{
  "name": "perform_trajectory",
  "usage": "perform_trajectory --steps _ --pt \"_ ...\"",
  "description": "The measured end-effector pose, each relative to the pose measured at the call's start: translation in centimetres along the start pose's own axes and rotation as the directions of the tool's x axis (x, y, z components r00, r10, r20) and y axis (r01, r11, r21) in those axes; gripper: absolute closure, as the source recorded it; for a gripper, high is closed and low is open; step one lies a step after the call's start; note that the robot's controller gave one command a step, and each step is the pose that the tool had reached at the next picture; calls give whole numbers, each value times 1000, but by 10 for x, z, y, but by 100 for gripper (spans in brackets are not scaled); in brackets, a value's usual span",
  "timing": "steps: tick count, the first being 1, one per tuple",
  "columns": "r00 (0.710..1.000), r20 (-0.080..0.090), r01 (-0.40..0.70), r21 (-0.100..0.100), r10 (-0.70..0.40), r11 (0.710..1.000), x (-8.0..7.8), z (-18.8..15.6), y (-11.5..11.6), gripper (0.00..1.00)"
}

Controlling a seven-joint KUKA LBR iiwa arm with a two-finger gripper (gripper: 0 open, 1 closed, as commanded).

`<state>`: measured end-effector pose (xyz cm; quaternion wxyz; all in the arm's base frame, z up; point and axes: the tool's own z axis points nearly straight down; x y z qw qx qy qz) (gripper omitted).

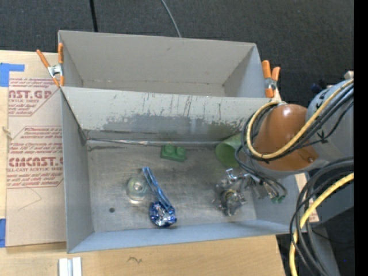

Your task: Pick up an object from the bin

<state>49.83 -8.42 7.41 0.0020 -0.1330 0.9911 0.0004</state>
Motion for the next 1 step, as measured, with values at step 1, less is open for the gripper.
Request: perform_trajectory --steps 1 --pt "947 3 322 4 -322 947 -3 -222 11 100"
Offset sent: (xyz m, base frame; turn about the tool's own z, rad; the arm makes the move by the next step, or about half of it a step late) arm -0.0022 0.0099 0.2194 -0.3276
